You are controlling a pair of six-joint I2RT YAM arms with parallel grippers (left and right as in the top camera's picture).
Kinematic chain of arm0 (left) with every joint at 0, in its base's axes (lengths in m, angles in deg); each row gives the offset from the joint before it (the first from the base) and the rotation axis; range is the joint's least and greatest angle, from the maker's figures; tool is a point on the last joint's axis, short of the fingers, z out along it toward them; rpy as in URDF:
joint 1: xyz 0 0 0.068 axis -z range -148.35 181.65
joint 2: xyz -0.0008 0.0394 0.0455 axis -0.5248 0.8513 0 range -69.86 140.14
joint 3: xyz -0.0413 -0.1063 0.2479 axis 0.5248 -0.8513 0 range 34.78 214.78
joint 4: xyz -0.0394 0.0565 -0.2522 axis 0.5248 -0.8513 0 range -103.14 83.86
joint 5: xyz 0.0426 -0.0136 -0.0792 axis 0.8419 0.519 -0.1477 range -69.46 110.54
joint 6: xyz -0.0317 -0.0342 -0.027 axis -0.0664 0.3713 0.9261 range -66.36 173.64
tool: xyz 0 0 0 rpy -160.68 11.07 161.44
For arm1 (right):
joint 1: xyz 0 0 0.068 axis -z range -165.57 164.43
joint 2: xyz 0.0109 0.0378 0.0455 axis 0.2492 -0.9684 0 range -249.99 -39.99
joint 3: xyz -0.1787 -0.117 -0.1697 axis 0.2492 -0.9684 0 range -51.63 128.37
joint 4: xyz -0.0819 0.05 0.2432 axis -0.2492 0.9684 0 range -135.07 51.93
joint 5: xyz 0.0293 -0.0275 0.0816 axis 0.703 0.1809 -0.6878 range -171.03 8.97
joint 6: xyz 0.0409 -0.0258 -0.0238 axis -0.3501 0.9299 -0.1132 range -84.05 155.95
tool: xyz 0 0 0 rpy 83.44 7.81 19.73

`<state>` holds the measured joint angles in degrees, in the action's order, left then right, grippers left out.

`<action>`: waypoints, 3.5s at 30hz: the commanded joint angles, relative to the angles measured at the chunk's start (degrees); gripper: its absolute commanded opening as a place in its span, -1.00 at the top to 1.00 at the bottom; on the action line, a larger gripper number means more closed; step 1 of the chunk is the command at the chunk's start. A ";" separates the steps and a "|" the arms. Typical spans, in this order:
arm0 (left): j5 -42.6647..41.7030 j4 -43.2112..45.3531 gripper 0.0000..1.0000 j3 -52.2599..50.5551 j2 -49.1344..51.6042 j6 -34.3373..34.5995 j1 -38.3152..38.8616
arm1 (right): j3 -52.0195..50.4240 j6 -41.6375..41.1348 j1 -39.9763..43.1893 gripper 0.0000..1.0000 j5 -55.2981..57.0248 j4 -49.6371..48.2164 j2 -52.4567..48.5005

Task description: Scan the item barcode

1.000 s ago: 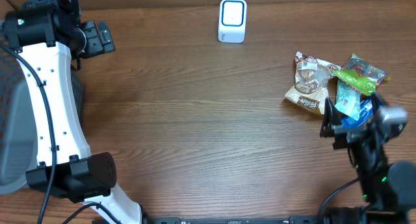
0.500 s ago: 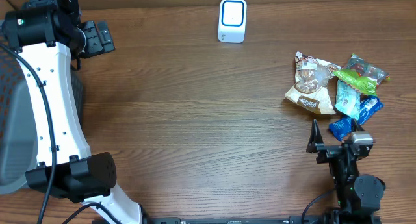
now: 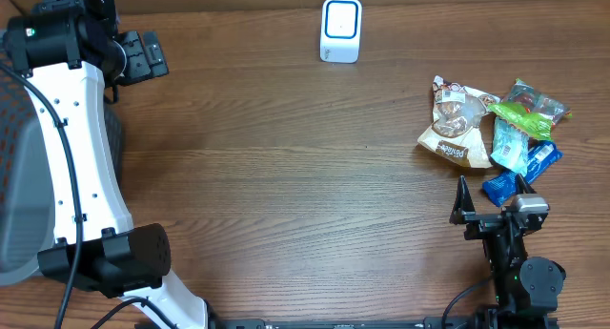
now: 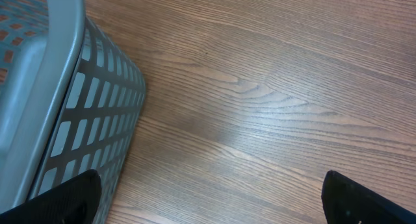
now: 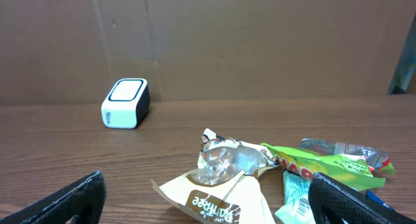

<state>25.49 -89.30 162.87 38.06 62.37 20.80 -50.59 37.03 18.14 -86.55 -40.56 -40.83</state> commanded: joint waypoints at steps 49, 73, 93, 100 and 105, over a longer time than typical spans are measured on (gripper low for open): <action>-0.63 46.99 -1.00 -65.83 -48.22 -7.56 10.14 | -0.59 -0.07 0.17 -1.00 0.33 -0.35 0.68; -8.96 88.06 -0.99 -120.08 -95.45 -27.28 10.12 | -0.59 -0.07 0.17 -1.00 0.33 -0.35 0.68; -8.98 78.86 -1.00 -127.80 -107.75 -28.87 8.59 | -0.59 -0.07 0.17 -1.00 0.33 -0.33 0.68; -8.98 78.93 -1.00 -127.80 -107.67 -28.87 8.59 | -0.59 -0.07 0.17 -1.00 0.33 -0.35 0.68; -8.98 78.90 -0.99 -127.80 -107.67 -28.87 8.59 | -0.59 -0.07 0.17 -1.00 0.33 -0.35 0.68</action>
<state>16.45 -10.48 35.47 -68.95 33.15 29.67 -50.59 37.03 18.16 -86.57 -40.56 -40.83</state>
